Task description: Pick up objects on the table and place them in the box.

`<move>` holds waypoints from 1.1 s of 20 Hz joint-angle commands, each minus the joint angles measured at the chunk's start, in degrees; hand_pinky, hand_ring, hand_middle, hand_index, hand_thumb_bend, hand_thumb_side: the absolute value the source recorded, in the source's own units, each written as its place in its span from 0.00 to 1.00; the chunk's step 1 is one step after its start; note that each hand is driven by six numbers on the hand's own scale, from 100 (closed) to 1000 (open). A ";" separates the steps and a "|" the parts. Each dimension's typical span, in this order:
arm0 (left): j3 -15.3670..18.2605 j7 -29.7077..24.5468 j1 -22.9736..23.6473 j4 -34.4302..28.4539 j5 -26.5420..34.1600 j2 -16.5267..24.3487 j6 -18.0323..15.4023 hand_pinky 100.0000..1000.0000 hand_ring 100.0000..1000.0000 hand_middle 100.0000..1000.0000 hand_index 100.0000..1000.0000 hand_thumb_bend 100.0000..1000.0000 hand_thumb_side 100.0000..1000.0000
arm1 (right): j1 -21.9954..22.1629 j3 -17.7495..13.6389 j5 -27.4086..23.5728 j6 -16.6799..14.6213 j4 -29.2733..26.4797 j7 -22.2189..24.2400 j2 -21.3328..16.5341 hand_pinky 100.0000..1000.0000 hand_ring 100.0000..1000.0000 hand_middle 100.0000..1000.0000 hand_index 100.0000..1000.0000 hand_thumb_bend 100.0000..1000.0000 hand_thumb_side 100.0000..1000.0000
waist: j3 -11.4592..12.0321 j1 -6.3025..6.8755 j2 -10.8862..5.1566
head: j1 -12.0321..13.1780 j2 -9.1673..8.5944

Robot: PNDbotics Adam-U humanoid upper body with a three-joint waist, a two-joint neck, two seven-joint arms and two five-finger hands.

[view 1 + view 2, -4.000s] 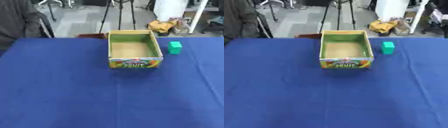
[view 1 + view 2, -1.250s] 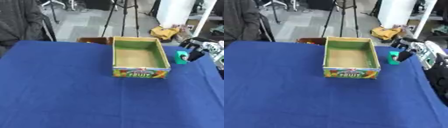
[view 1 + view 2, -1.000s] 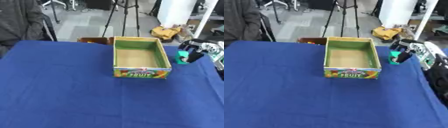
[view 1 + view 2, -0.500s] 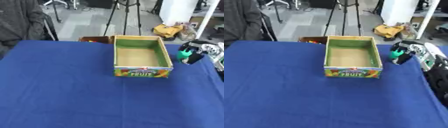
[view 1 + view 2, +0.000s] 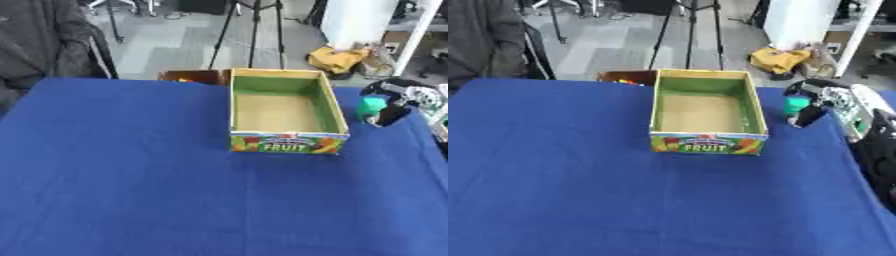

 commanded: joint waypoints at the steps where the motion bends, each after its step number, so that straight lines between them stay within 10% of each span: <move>1: 0.29 -0.19 -0.39 -0.87 0.12 0.87 -0.08 0.61 0.62 0.60 0.79 0.78 0.85 | -0.99 -0.92 0.93 0.05 -1.48 -1.15 -3.38 0.82 0.99 0.92 0.90 0.12 0.00 | 0.10 0.05 -0.68 | 0.13 -0.70; 22: -0.09 -2.32 -0.03 -1.16 0.92 0.22 -0.75 0.61 0.61 0.58 0.81 0.78 0.86 | -0.25 -2.94 2.39 2.47 1.81 -2.43 -6.76 0.82 0.99 0.92 0.90 0.08 0.00 | 1.54 0.97 2.19 | -1.26 -1.07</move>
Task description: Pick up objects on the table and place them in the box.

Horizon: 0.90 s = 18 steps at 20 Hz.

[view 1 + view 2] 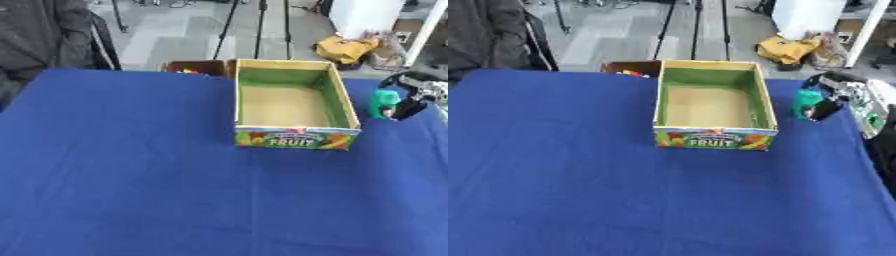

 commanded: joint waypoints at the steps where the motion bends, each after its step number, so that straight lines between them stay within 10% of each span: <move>1: 0.26 -0.45 -0.29 -1.13 0.42 0.64 -0.20 0.61 0.61 0.58 0.81 0.78 0.86 | -0.64 -0.74 0.14 0.45 0.06 -0.40 -3.09 0.82 0.99 0.92 0.90 0.08 0.00 | -0.09 0.18 -0.77 | -0.36 -0.54; 18: 0.03 -1.57 -0.05 -1.11 0.73 0.41 -0.45 0.61 0.60 0.57 0.82 0.78 0.87 | -0.58 -0.74 0.26 -0.50 -1.48 -3.13 -3.81 0.83 1.00 1.00 0.95 0.20 0.02 | 0.21 -0.05 -0.14 | -0.75 -0.88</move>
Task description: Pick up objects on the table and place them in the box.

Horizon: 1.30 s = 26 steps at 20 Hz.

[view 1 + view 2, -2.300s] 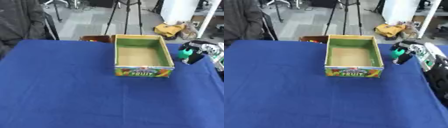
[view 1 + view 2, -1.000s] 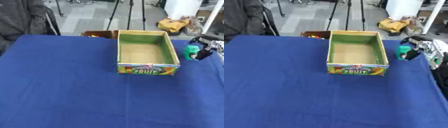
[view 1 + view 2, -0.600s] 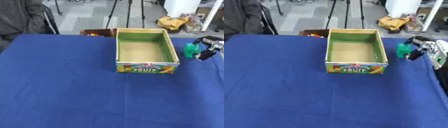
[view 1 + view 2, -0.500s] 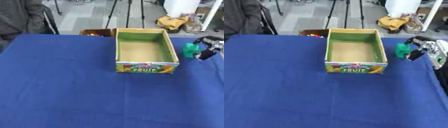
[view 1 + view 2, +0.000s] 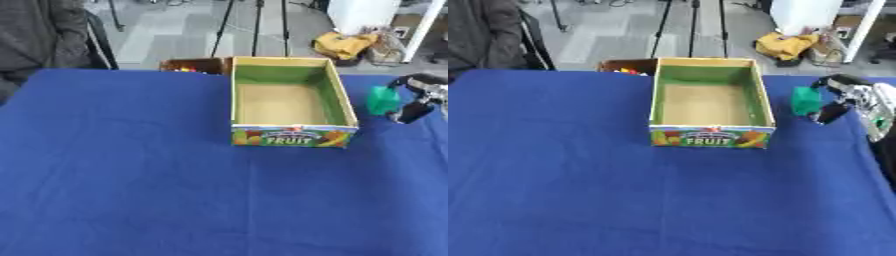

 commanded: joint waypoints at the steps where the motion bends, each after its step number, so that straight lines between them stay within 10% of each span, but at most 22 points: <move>1: 0.07 -0.26 -0.19 -1.11 0.21 0.93 -0.10 0.61 0.59 0.57 0.82 0.77 0.87 | -1.12 -0.26 0.62 -0.27 -1.55 -0.87 -3.05 0.83 1.00 1.00 0.95 0.18 0.01 | 0.27 -0.17 -0.84 | -0.34 -0.54; 26: 0.55 -0.67 0.83 -1.66 0.06 0.68 -0.73 0.62 0.59 0.56 0.82 0.77 0.87 | -0.16 -0.56 1.83 0.73 -1.20 -0.12 -4.02 0.82 1.00 0.98 0.95 0.11 0.00 | 3.33 -0.76 0.27 | -6.71 -4.92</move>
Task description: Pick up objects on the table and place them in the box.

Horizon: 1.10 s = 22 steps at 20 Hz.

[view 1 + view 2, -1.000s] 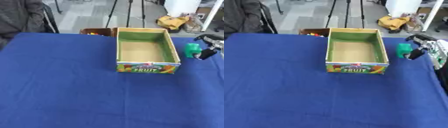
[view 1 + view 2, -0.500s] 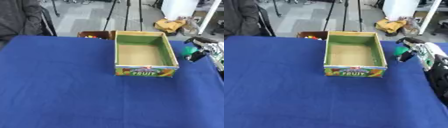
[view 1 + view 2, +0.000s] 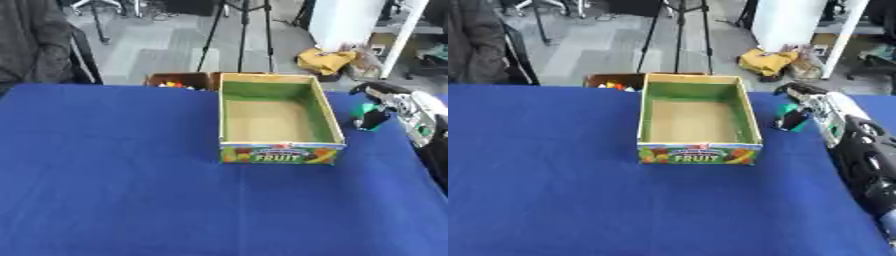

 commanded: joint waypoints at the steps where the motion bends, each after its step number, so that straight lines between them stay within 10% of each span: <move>1: 0.50 -0.34 -0.12 -0.91 0.08 0.69 -0.18 0.62 0.59 0.56 0.82 0.77 0.87 | -0.28 -0.52 0.35 0.46 -0.03 0.23 -2.71 0.82 1.00 0.98 0.95 0.10 0.00 | -0.24 0.34 -0.82 | -0.28 -0.77; 9: 0.46 -1.01 -0.02 -0.85 0.30 0.55 -0.37 0.62 0.59 0.57 0.83 0.77 0.87 | 0.26 -0.32 -0.27 1.20 0.85 2.11 -2.53 0.68 0.86 0.93 0.94 0.04 0.00 | -1.15 0.62 -0.94 | -0.19 -0.77; 22: 0.40 -1.51 0.18 -0.79 0.50 0.43 -0.42 0.62 0.59 0.57 0.83 0.76 0.87 | 0.49 -0.03 -1.08 2.13 1.57 1.98 -1.70 0.01 0.19 0.57 0.73 0.00 0.00 | -2.37 0.94 -1.49 | -0.01 -0.77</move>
